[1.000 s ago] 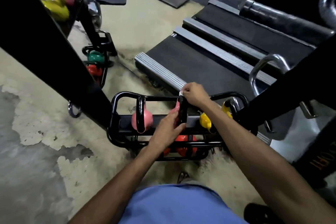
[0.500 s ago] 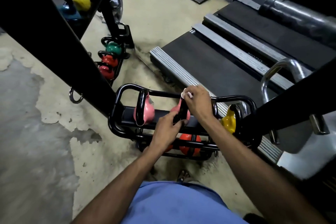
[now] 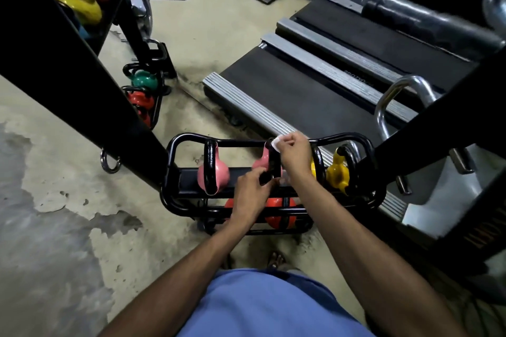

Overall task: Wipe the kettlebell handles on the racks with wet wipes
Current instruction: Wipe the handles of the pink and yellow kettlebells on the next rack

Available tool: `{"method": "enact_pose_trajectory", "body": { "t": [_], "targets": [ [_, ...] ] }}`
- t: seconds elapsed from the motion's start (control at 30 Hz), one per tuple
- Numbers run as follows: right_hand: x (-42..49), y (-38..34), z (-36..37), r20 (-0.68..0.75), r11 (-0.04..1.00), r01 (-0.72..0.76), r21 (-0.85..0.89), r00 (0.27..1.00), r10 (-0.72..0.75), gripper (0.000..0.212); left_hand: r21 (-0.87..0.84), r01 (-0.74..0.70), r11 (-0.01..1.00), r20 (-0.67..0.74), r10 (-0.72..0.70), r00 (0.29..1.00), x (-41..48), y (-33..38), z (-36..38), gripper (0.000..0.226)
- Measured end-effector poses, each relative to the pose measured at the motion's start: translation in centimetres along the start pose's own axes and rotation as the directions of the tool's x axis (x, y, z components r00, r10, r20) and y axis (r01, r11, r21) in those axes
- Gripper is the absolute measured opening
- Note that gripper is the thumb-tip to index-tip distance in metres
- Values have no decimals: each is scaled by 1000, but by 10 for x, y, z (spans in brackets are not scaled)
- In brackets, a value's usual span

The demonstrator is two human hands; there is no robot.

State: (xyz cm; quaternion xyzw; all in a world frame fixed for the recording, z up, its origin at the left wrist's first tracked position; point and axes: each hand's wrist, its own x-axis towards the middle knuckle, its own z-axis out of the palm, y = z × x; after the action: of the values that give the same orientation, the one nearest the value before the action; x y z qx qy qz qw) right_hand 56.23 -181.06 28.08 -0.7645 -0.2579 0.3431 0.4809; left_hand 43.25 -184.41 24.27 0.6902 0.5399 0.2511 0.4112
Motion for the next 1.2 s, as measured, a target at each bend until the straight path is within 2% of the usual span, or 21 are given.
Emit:
{"method": "enact_pose_trajectory", "body": {
  "t": [0.03, 0.07, 0.1, 0.17, 0.2, 0.27, 0.33, 0.37, 0.43, 0.53, 0.6, 0.67, 0.77, 0.87, 0.93, 0.97, 1.0, 1.07, 1.1, 1.13, 1.2],
  "targets": [
    [6, -5, 2, 36, 971, 149, -186, 989, -145, 5, -3, 3, 1000, 7, -3, 1000, 1, -1, 0, 43],
    [12, -11, 5, 119, 889, 276, -366, 961, -250, 6, -17, 1, 1000, 14, -1, 1000, 2, -2, 0, 43],
    [17, -19, 9, 240, 744, 387, -544, 922, -304, 8, -39, 1, 999, 24, 0, 1000, 1, -1, -1, 45],
    [17, -35, 19, 503, 312, 575, -756, 816, -284, 13, -89, -1, 996, 37, 4, 999, -2, -1, -1, 47],
    [14, -42, 24, 611, 115, 647, -754, 755, -239, 17, -106, -1, 994, 33, 5, 999, -3, -2, 0, 46],
    [9, -47, 33, 752, -153, 737, -659, 645, -134, 24, -105, 2, 995, 17, 0, 1000, -5, -1, 0, 43],
    [5, -51, 35, 814, -295, 767, -570, 577, -72, 26, -40, -2, 999, -13, 2, 1000, -3, -3, 3, 43],
    [4, -52, 33, 825, -316, 771, -552, 561, -72, 26, -10, -6, 1000, -32, 6, 999, -3, -1, 3, 44],
    [2, -48, 26, 808, -261, 766, -588, 573, -140, 22, -12, -23, 1000, -49, 22, 999, -4, -1, 3, 47],
    [1, -26, 12, 657, -51, 693, -720, 655, -374, 11, 2, -30, 1000, -52, 31, 998, -3, -1, 2, 41],
    [-1, -9, 10, 451, 188, 602, -776, 738, -502, 11, 28, -14, 1000, -40, 15, 999, -4, -1, 4, 29],
    [-4, 1, 12, 195, 473, 499, -726, 809, -555, 12, 29, 3, 1000, -31, -2, 1000, -5, 0, 4, 24],
    [-11, 5, 14, -37, 740, 412, -532, 861, -506, 9, 13, 8, 1000, -41, -7, 999, -5, -1, 3, 23],
    [-17, 9, 8, -208, 958, 181, -224, 951, -229, 13, 48, 9, 999, -60, -6, 998, -3, 1, 4, 25],
    [-22, 6, 3, -132, 995, -69, 76, 988, 79, 25, 54, 16, 998, -73, -12, 997, -4, 1, 7, 29],
    [-21, 1, 0, 11, 940, -256, 227, 965, 260, 29, 58, 25, 998, -81, -20, 997, -5, 3, 8, 30],
    [-18, -5, -3, 200, 828, -455, 327, 890, 410, 32, 68, 31, 997, -89, -25, 996, -5, 5, 9, 32],
    [-11, -13, -9, 505, 627, -695, 351, 704, 499, 41, 66, 49, 997, -103, -42, 994, -5, 6, 11, 37],
    [-6, -15, -11, 559, 583, -734, 349, 662, 499, 44, 53, 59, 997, -119, -52, 992, -6, 8, 11, 37],
    [-4, -17, -11, 568, 572, -740, 355, 656, 496, 44, 48, 66, 997, -139, -59, 989, -7, 10, 11, 36],
    [-9, -17, -11, 505, 630, -691, 355, 708, 493, 39, 67, 77, 995, -152, -66, 986, -9, 11, 12, 35]
  ]
}}
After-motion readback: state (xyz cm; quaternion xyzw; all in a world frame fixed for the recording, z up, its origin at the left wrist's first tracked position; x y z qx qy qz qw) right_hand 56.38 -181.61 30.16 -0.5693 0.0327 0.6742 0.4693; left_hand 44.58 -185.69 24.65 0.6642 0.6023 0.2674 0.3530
